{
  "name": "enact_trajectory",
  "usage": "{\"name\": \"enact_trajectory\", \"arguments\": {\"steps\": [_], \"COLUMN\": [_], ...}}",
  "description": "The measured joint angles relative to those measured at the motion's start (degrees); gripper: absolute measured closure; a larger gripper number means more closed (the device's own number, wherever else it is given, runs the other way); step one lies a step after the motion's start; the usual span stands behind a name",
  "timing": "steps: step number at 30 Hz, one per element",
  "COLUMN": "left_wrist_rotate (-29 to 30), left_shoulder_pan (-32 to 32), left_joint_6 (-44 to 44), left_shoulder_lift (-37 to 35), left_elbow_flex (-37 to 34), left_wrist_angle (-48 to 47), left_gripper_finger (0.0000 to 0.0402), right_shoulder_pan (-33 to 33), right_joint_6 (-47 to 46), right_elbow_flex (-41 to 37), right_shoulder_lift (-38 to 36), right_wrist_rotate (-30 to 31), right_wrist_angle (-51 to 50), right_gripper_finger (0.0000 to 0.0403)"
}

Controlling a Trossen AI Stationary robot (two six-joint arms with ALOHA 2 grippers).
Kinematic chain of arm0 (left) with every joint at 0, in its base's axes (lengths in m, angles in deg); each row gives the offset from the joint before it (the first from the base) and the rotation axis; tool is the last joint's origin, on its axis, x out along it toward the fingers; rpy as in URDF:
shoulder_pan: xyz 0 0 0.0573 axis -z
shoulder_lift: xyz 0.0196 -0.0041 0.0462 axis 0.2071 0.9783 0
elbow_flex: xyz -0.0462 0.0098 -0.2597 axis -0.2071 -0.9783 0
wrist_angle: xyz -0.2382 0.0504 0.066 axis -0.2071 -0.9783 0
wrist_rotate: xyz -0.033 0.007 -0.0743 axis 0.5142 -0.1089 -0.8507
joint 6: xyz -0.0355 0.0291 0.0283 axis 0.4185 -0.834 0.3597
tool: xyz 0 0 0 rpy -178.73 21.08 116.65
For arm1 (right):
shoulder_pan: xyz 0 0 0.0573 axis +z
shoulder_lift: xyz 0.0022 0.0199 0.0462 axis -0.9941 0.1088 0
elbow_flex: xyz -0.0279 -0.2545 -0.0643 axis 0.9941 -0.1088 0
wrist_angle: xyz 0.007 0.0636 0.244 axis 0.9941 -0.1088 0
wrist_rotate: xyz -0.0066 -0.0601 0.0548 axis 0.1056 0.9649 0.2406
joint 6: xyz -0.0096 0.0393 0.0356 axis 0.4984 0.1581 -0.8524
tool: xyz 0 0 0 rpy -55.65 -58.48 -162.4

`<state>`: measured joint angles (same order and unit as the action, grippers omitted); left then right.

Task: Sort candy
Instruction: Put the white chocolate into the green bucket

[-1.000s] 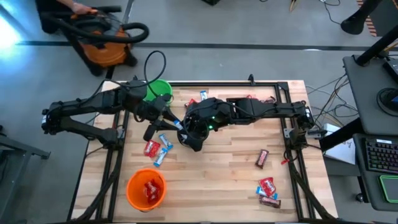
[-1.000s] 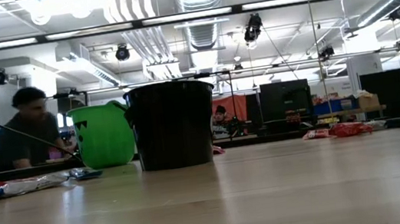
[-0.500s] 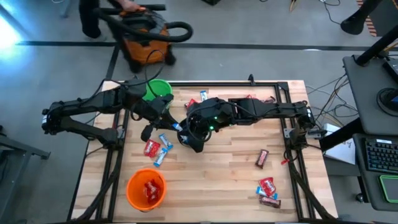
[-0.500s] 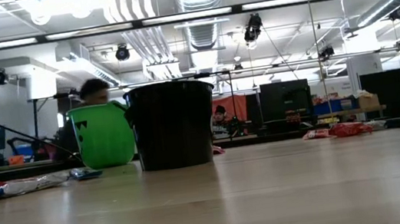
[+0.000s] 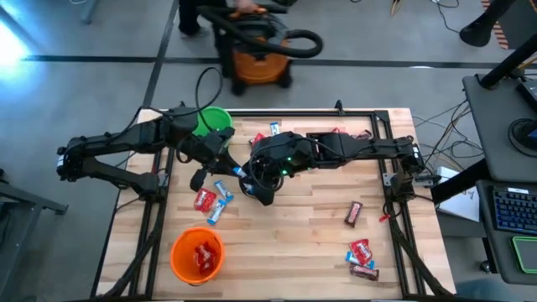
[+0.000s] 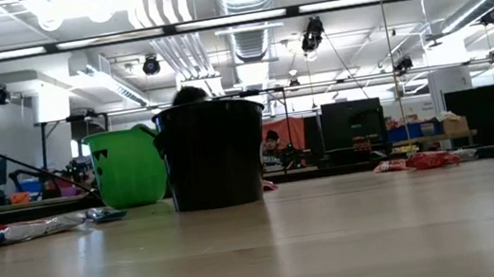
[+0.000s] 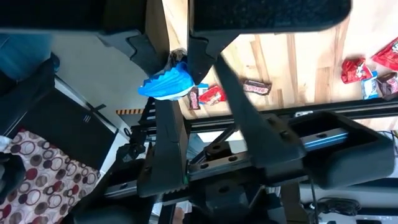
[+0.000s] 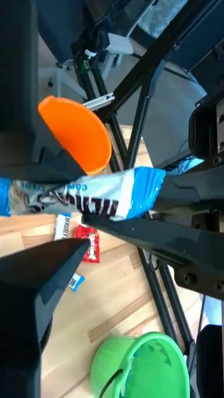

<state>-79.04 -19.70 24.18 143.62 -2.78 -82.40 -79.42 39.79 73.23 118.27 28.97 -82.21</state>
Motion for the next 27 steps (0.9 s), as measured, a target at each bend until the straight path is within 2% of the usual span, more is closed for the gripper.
{"name": "enact_trajectory", "arguments": {"steps": [8,15,20,27], "left_wrist_rotate": [1.38,3.27,3.63,9.90], "left_shoulder_pan": [-0.78,-2.86,-4.84,-8.59], "left_joint_6": [-1.48,-4.27,-5.74,-8.33], "left_shoulder_lift": [-0.33,-0.42,-0.48,-0.48], "left_elbow_flex": [0.10,3.70,6.21,7.91], "left_wrist_angle": [-2.57,-9.36,-12.34,-20.93], "left_gripper_finger": [0.0401,0.0401,0.0401,0.0401], "right_shoulder_pan": [-0.17,-0.22,-0.33,-0.48], "right_joint_6": [-0.10,-0.26,2.12,2.26], "right_elbow_flex": [1.54,5.19,8.64,10.64], "right_shoulder_lift": [0.09,-0.44,-0.46,-0.57], "right_wrist_rotate": [0.56,1.00,6.96,21.06], "right_wrist_angle": [-0.06,-3.50,-13.05,-28.92], "right_gripper_finger": [0.0179,0.0139,0.0127,0.0128]}}
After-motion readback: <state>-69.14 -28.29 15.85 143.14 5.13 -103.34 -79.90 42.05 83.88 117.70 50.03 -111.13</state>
